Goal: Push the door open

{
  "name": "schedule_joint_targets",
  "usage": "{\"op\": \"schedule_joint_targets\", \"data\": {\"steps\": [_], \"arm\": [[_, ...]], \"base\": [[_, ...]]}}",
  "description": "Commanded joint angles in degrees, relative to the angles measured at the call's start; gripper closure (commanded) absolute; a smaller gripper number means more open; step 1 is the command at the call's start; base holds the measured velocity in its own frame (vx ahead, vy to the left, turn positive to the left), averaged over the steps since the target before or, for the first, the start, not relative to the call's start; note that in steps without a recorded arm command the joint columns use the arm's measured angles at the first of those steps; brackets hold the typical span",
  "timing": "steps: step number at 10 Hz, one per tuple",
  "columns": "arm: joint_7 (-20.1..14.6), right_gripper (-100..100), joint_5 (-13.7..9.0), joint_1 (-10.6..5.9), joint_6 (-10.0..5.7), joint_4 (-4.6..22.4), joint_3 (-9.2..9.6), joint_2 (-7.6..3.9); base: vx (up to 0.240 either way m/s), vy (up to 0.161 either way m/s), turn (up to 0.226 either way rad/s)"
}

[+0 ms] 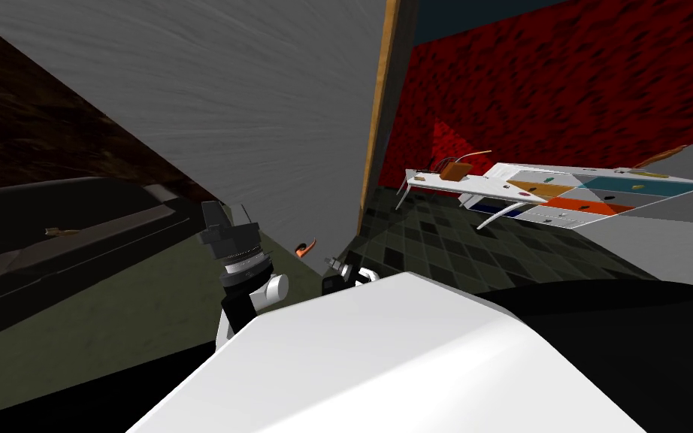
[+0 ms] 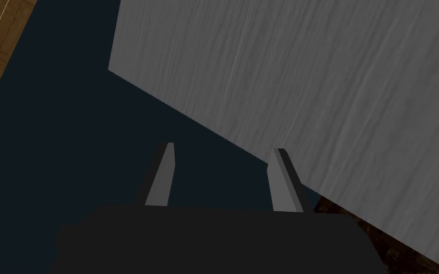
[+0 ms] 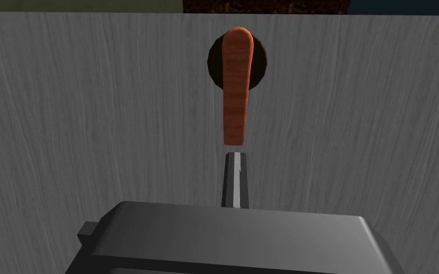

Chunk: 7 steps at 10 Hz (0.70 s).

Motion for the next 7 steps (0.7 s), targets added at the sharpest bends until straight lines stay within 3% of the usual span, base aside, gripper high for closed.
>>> {"op": "schedule_joint_targets", "data": {"steps": [1, 3, 4, 7], "arm": [[0.0, 100, 0.0, 0.01, 0.0, 0.0, 0.0, -0.01], [0.0, 100, 0.0, 0.01, 0.0, 0.0, 0.0, -0.01], [0.8, -100, -0.4, 0.11, 0.16, 0.5, -2.07, 0.2], [2.4, -100, -1.1, 0.28, 0.44, 1.4, -5.8, 1.21]], "base": [[-0.017, -0.018, 0.0], [-0.004, -0.004, 0.0], [-0.054, 0.093, -0.132], [-0.112, 0.141, -0.127]]}}
